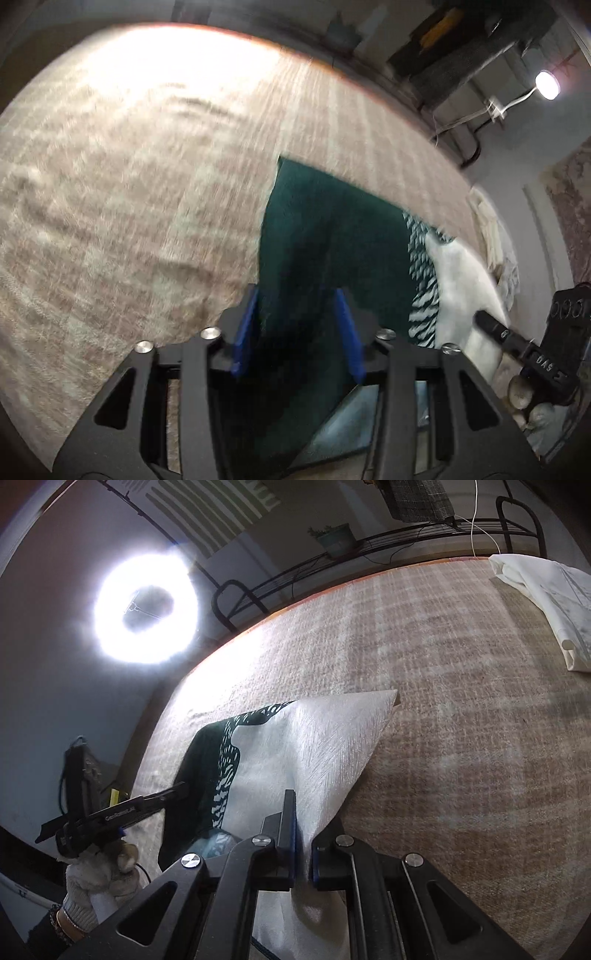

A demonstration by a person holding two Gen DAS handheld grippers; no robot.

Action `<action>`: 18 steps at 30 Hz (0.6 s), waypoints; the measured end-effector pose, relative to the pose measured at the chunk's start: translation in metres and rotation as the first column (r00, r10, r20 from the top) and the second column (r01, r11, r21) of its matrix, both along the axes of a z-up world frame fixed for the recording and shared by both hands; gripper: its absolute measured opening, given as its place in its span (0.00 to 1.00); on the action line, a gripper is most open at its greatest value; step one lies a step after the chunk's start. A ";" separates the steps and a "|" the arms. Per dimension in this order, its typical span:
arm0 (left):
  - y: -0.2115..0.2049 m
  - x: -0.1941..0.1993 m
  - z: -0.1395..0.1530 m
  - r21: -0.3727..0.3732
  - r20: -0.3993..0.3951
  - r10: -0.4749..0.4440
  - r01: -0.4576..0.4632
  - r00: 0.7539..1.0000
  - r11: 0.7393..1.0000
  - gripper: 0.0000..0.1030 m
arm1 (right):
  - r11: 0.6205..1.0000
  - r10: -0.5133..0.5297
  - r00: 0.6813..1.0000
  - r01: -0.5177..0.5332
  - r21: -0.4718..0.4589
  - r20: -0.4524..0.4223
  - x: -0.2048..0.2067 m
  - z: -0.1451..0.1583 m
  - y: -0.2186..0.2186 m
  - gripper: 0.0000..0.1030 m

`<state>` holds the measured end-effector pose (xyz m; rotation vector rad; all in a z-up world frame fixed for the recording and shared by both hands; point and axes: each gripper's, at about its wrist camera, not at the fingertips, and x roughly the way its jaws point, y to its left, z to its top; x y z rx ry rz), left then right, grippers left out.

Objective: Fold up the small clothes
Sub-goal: 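Grasp the green corner with the left tool while the right tool grasps the white corner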

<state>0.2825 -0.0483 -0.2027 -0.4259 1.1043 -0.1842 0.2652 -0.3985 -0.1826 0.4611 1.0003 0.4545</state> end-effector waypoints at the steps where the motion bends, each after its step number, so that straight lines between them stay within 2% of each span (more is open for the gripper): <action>1: -0.004 0.001 0.000 0.014 0.000 -0.016 0.016 1.000 1.000 0.39 | 1.000 0.002 1.000 -0.002 -0.002 -0.003 0.000 -0.001 0.000 0.03; 2: -0.010 0.002 0.000 0.033 0.006 -0.037 0.037 0.999 0.999 0.11 | 1.000 0.001 1.000 -0.001 -0.003 -0.005 0.000 -0.001 -0.001 0.03; 3: -0.014 0.003 -0.001 0.044 -0.001 -0.051 0.051 0.999 0.998 0.01 | 1.000 0.000 1.000 0.000 -0.003 -0.007 0.001 -0.002 -0.001 0.03; 9: -0.039 0.007 0.020 0.003 0.048 -0.065 0.065 0.997 0.998 0.01 | 0.999 0.001 1.000 -0.001 -0.046 0.013 -0.002 0.005 -0.002 0.03; 13: -0.064 0.009 0.040 0.024 0.099 -0.126 0.124 0.987 0.992 0.01 | 0.996 0.005 0.999 0.000 -0.085 0.054 -0.007 0.022 -0.013 0.03; 18: -0.103 0.015 0.050 0.037 0.135 -0.200 0.197 0.970 0.980 0.01 | 0.992 -0.009 0.995 0.021 -0.122 0.095 -0.008 0.038 -0.043 0.03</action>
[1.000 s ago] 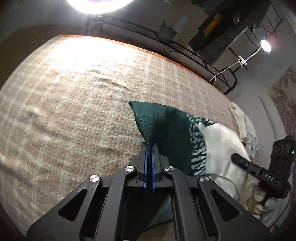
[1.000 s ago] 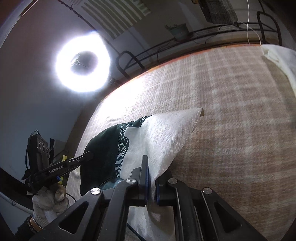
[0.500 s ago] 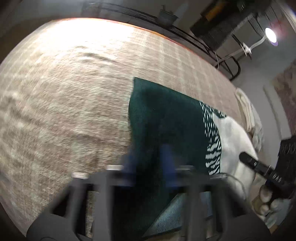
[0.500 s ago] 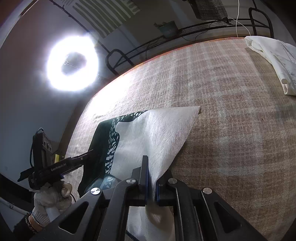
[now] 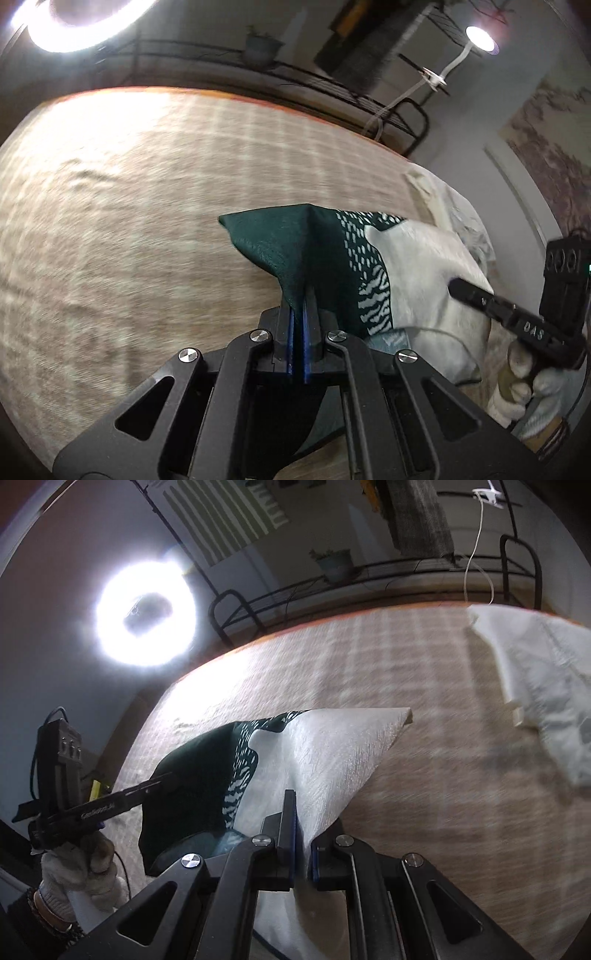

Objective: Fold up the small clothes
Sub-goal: 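Grasp the green corner with the left tool while the right tool grasps the white corner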

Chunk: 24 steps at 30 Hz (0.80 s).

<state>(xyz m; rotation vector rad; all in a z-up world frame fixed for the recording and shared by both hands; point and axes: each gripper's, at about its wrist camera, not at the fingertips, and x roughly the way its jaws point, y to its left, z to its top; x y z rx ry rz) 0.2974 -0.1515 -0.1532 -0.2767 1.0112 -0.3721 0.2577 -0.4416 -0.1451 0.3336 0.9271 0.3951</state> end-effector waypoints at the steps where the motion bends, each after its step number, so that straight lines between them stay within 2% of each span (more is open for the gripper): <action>1: -0.009 0.003 0.000 -0.008 0.000 -0.008 0.008 1.000 1.000 0.01 | 1.000 -0.005 1.000 0.005 -0.001 0.005 0.001 0.001 -0.006 0.03; 5: -0.040 0.009 -0.001 -0.021 0.004 -0.040 0.040 0.999 0.999 0.00 | 0.999 -0.014 1.000 0.015 -0.036 0.019 0.004 0.006 -0.028 0.03; 11: -0.098 0.028 0.018 -0.023 0.054 -0.102 0.104 0.993 0.994 0.00 | 0.995 -0.018 0.997 0.024 -0.093 0.071 0.008 0.024 -0.067 0.03; 19: -0.187 0.059 0.039 -0.024 0.129 -0.180 0.185 0.975 0.982 0.00 | 0.983 -0.123 0.985 0.138 -0.120 0.124 0.022 0.041 -0.158 0.03; 24: -0.240 0.085 0.046 -0.024 0.167 -0.199 0.205 0.966 0.978 0.00 | 0.966 -0.187 0.970 0.210 -0.149 0.155 0.039 0.047 -0.216 0.03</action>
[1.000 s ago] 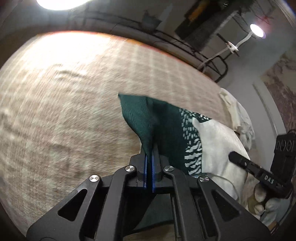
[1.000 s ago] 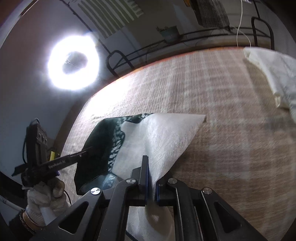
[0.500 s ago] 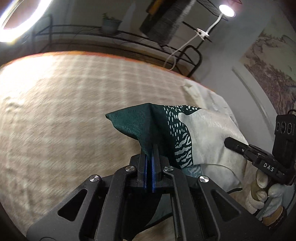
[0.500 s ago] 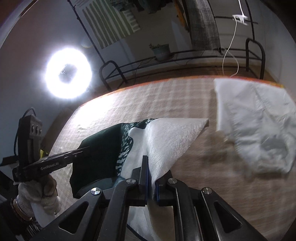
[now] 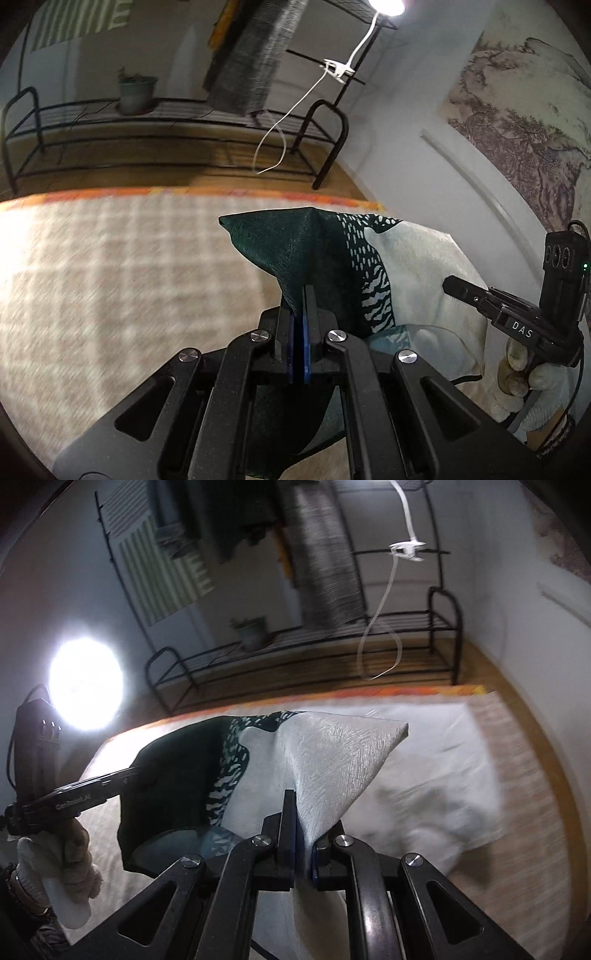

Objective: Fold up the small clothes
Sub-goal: 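Grasp the green corner with the left tool while the right tool grasps the white corner, then fold the held corners over onto the bundle with both tools, release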

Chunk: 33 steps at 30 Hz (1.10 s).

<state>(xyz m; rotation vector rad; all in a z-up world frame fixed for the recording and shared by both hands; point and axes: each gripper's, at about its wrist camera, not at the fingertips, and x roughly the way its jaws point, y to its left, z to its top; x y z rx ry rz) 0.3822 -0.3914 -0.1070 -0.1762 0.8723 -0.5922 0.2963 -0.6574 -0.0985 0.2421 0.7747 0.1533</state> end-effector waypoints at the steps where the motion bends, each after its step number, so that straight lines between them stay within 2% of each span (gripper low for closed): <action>1: -0.011 0.007 0.000 0.001 0.004 -0.001 0.001 1.000 1.000 0.00 | 1.000 -0.010 1.000 0.010 -0.013 0.002 0.005 0.002 -0.009 0.03; 9: -0.069 0.037 -0.012 0.012 0.024 -0.009 0.008 1.000 1.000 0.00 | 0.992 -0.057 0.998 0.059 -0.108 0.014 0.044 0.005 -0.061 0.03; 15: -0.093 0.044 -0.031 0.033 0.000 -0.015 0.015 1.000 0.999 0.01 | 0.986 -0.077 0.997 0.075 -0.149 -0.009 0.064 -0.012 -0.086 0.03; 19: -0.098 0.046 -0.039 0.060 -0.015 0.007 -0.006 1.000 0.998 0.01 | 0.973 -0.131 0.991 0.122 -0.194 -0.036 0.072 -0.027 -0.095 0.05; 21: -0.097 0.045 -0.039 0.070 -0.018 0.006 -0.005 1.000 0.998 0.15 | 0.969 -0.134 0.990 0.121 -0.214 -0.045 0.071 -0.030 -0.095 0.09; 22: -0.095 0.043 -0.037 0.075 -0.013 0.010 -0.009 1.000 0.997 0.21 | 0.967 -0.135 0.990 0.123 -0.225 -0.041 0.070 -0.030 -0.095 0.20; 23: -0.093 0.041 -0.036 0.081 -0.004 0.015 -0.015 1.000 0.997 0.32 | 0.964 -0.138 0.990 0.125 -0.234 -0.039 0.070 -0.030 -0.094 0.25; 24: -0.090 0.038 -0.034 0.083 0.008 0.021 -0.022 1.000 0.996 0.33 | 0.961 -0.144 0.989 0.131 -0.242 -0.036 0.068 -0.029 -0.094 0.30; 33: -0.066 0.010 0.000 0.090 0.057 0.020 -0.025 0.998 0.996 0.33 | 0.958 -0.177 0.984 0.174 -0.229 0.007 0.045 0.004 -0.089 0.29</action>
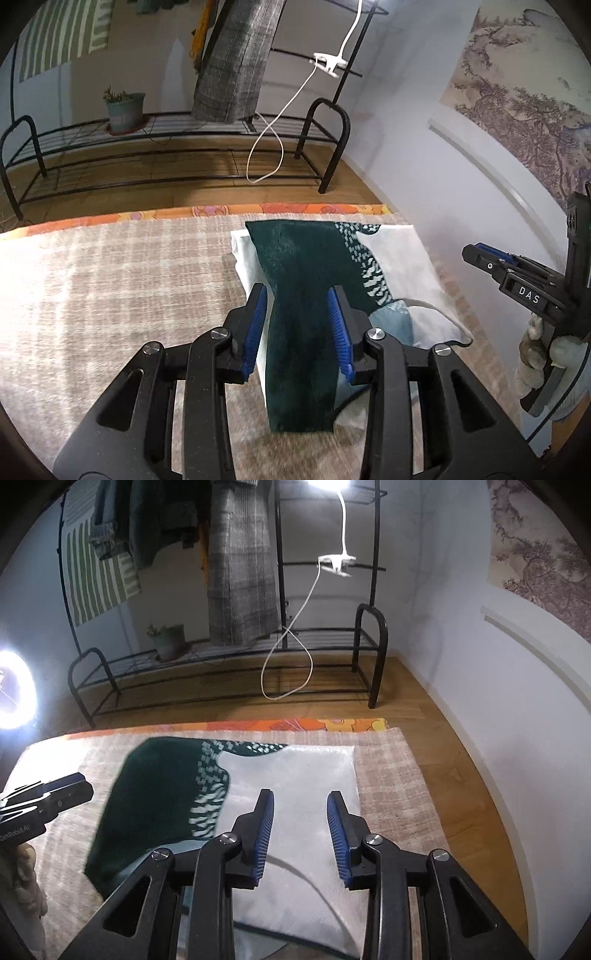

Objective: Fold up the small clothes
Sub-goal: 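Fold the held corners over onto the bundle with both tools, release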

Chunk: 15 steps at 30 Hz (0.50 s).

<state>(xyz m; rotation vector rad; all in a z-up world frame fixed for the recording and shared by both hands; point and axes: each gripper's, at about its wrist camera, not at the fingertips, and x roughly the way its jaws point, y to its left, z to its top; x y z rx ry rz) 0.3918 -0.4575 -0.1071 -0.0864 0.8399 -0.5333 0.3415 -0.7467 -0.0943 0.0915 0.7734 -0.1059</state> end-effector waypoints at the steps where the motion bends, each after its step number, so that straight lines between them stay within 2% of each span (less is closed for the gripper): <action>1: 0.004 -0.005 0.006 -0.003 0.006 -0.001 0.001 1.000 1.000 0.33 | 1.000 -0.002 1.000 0.002 -0.002 0.004 -0.004 0.005 0.003 0.29; 8: 0.034 -0.043 0.047 -0.020 0.046 0.003 -0.002 0.999 1.000 0.33 | 1.000 -0.010 0.998 0.010 0.002 0.055 -0.038 0.051 0.027 0.29; 15: 0.078 -0.099 0.095 -0.027 0.116 -0.022 0.025 0.993 0.999 0.33 | 1.000 -0.025 0.995 0.026 -0.006 0.101 -0.086 0.102 0.071 0.29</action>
